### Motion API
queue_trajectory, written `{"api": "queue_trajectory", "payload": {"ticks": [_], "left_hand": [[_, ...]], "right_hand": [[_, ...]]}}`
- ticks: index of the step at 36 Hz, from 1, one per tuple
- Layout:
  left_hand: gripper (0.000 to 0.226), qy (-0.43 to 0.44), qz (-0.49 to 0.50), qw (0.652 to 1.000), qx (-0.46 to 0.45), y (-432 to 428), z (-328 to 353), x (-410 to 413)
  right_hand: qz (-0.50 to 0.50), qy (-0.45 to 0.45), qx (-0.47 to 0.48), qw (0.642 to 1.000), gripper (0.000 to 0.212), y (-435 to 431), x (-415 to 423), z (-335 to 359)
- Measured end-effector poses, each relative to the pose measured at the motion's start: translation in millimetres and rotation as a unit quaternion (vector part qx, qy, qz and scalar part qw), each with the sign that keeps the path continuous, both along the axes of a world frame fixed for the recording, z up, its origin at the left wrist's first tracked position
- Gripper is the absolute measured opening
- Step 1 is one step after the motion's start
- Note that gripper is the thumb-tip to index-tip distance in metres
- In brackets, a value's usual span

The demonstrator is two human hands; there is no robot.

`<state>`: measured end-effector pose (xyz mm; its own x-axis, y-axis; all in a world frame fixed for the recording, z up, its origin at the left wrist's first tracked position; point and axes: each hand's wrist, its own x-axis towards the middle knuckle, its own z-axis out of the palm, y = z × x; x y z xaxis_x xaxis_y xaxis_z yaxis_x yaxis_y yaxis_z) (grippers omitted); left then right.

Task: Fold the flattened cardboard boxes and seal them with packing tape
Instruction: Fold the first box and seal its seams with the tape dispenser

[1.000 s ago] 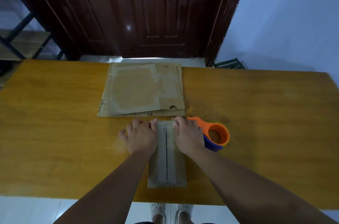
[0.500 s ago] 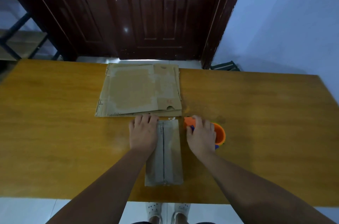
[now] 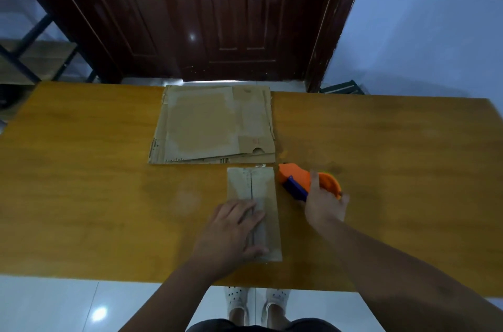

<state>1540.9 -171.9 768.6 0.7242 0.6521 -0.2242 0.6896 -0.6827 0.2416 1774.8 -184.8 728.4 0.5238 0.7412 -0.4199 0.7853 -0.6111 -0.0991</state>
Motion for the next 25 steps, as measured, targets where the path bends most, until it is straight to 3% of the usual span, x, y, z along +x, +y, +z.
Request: {"api": "queue_trajectory", "payload": {"ticks": [3,6,17,25], "left_hand": [[0.105,0.024,-0.047,0.999,-0.009,0.2,-5.3,-4.2],[0.112,0.037,-0.065,0.997,0.001,2.7,-10.2,-8.8],[0.080,0.031,-0.003,0.999,0.021,14.4,-18.0,6.0],[0.071,0.037,0.024,0.998,0.037,19.0,-22.0,16.8]], "right_hand": [[0.000,0.008,-0.006,1.000,0.075,1.2,-0.7,-0.1],[-0.007,0.027,-0.005,1.000,0.074,1.3,0.3,0.3],[-0.015,0.013,0.017,1.000,0.078,-10.3,5.3,1.1],[0.067,-0.093,0.061,0.991,0.071,-22.6,20.6,6.4]]}}
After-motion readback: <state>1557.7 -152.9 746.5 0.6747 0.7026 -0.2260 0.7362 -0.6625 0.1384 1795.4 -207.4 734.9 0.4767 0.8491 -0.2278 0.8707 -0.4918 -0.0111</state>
